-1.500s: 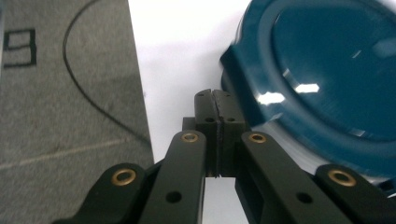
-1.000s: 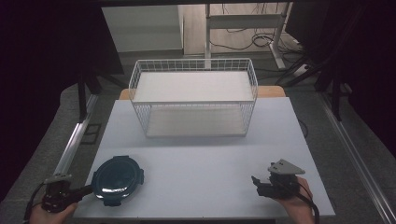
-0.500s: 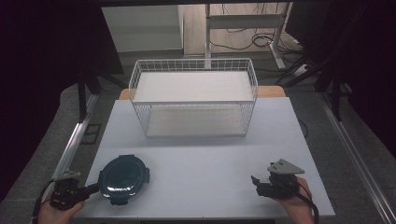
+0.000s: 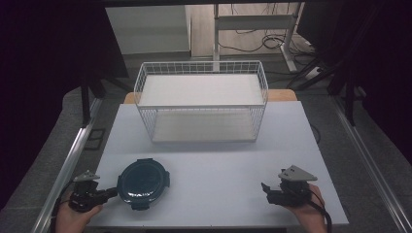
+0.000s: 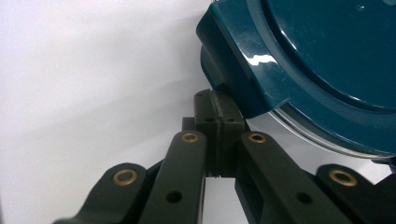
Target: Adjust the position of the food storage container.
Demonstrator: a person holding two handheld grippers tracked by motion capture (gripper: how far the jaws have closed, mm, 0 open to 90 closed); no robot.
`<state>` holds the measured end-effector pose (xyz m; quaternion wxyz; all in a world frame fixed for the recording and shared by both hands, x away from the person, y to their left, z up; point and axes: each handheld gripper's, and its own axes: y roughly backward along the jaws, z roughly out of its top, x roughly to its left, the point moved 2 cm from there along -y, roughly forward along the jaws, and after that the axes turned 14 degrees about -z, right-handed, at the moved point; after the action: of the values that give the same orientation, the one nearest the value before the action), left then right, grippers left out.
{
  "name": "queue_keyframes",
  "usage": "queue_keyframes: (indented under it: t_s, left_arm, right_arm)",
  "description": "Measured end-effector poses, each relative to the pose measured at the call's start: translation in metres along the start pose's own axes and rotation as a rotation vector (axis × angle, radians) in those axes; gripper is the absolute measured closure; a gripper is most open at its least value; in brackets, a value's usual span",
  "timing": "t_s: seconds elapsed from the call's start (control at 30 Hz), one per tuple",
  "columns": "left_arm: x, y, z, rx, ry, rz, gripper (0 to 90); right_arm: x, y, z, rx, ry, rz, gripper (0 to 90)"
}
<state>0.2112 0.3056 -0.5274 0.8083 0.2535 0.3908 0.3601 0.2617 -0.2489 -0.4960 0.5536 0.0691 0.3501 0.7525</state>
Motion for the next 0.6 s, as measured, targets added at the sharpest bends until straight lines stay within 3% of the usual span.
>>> queue_keyframes:
  t_s: [0.4,0.6]
  left_arm:
    - [-0.021,-0.03,0.023,0.039,-0.046,-0.043,90.0]
    - [-0.027,-0.039,0.031,0.053,-0.059,-0.045,90.0]
  right_arm:
    - [-0.002,0.001,0.001,-0.003,-0.011,0.004,15.9]
    - [-0.002,0.001,0.001,-0.01,-0.014,0.013,15.9]
